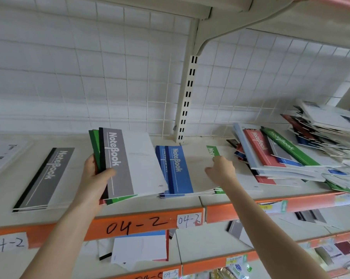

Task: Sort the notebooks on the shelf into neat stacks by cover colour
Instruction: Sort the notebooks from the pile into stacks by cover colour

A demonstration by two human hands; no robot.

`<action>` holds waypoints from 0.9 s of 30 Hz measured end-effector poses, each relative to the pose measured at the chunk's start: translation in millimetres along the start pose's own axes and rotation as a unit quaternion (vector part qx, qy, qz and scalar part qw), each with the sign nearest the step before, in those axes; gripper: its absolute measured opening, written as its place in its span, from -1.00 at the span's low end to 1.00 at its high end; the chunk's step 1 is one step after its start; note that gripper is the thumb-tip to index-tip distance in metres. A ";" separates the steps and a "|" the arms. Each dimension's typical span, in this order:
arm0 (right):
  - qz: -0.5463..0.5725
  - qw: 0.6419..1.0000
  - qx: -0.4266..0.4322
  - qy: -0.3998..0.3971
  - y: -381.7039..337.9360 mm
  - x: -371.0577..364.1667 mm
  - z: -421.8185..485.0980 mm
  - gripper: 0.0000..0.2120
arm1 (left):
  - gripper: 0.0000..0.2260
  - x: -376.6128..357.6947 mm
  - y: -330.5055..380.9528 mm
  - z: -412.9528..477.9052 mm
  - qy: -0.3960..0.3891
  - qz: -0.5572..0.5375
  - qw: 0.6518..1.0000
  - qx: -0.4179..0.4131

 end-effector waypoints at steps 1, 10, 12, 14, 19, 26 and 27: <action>-0.014 1.000 0.006 -0.002 -3.6 -5.0 0.5 -0.83 | -0.56 3.1 0.1 0.6 0.004 -0.004 1.000 0.002; -0.119 0.991 0.057 0.016 -27.6 -18.3 -12.7 -0.73 | -0.49 7.0 -8.8 1.9 -0.018 0.004 0.999 0.033; -0.017 0.995 0.100 0.010 -45.8 -16.6 -20.4 -0.73 | -0.48 2.7 -8.4 0.8 -0.034 0.001 0.999 0.037; 0.176 0.974 0.084 -0.112 -60.6 -31.6 -31.7 -0.79 | -0.49 -2.2 -6.2 -1.4 -0.050 -0.007 0.998 0.039; 0.348 0.888 0.040 -0.298 -98.5 -76.2 -66.2 -0.79 | -0.47 -6.0 2.9 -3.8 -0.075 -0.018 0.997 0.023; 0.282 0.941 0.080 -0.170 -129.1 -80.9 -65.8 -0.81 | -0.56 38.1 5.3 1.1 -0.026 -0.029 0.999 0.018; 0.274 0.943 0.085 -0.166 -134.2 -82.4 -68.5 -0.78 | -0.57 47.6 4.0 1.8 -0.015 -0.036 0.999 0.022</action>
Point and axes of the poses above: each hand's wrist, its own z-axis towards the middle knuckle, its own x-axis out of the back of the hand, y = z × x, the point moved 10 cm from there along z, towards the middle knuckle, and after that the axes turned 11 degrees about -x, right-handed, at the moved point
